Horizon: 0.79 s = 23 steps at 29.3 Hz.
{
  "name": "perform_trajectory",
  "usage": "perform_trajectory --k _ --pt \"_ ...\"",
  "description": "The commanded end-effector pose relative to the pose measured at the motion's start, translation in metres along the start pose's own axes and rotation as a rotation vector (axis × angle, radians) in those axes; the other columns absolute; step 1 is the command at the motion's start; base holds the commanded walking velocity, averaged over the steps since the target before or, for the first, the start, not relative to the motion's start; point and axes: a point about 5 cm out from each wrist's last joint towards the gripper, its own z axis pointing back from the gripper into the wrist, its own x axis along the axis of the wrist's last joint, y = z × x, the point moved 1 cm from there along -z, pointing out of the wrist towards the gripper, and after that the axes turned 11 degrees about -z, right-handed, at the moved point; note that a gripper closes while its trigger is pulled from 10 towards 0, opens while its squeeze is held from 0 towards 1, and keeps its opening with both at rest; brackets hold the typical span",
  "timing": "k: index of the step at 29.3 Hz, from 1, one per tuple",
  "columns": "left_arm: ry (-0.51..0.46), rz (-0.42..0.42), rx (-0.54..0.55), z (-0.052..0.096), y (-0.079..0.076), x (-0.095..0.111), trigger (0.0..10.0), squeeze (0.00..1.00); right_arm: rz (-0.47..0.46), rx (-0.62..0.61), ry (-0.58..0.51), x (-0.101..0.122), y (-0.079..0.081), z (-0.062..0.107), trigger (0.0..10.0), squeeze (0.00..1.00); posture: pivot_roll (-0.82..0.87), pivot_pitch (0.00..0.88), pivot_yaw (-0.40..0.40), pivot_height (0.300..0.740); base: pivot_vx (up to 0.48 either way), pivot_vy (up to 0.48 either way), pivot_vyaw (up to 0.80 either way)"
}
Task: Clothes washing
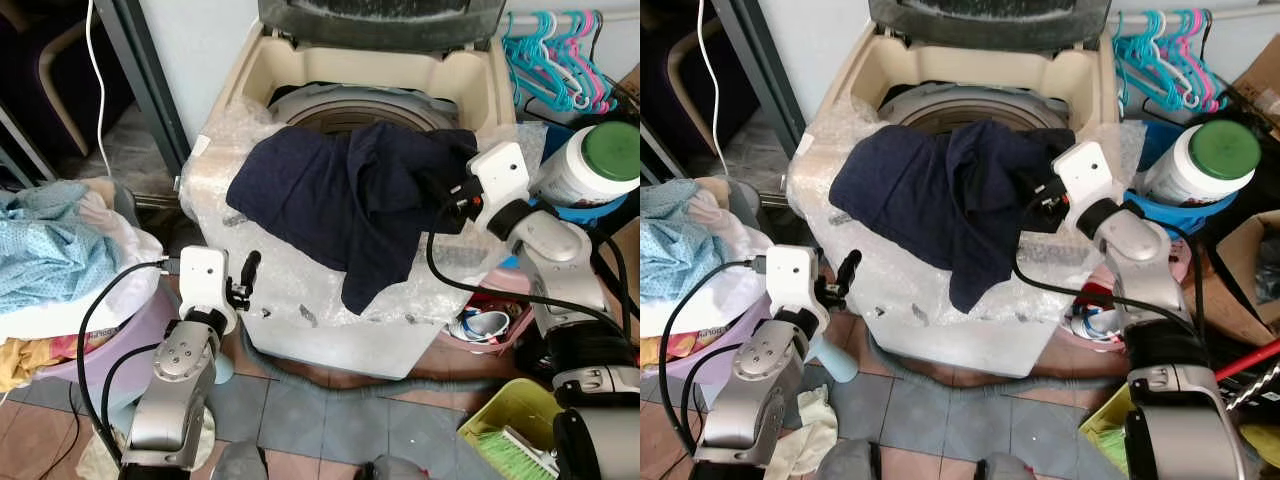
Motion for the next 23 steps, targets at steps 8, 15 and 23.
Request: perform_trajectory --k 8,15,23 --pt "0.002 -0.007 -0.010 0.000 -0.001 0.002 10.0 0.00 -0.153 0.026 0.183 -0.040 0.025 -0.007 0.0 0.00 0.01 0.085 0.029 0.740 0.000 0.000 0.00" --pt "0.007 -0.013 -0.007 0.001 0.000 0.001 10.0 0.00 -0.209 -0.051 0.244 -0.050 0.019 -0.006 0.0 0.00 0.01 0.080 0.026 0.740 0.000 0.000 0.00" --pt "0.004 -0.014 -0.008 -0.002 -0.002 0.002 10.0 0.00 -0.312 -0.238 0.153 -0.033 -0.009 -0.016 0.0 0.00 0.01 0.067 0.026 0.740 0.000 0.000 0.00"
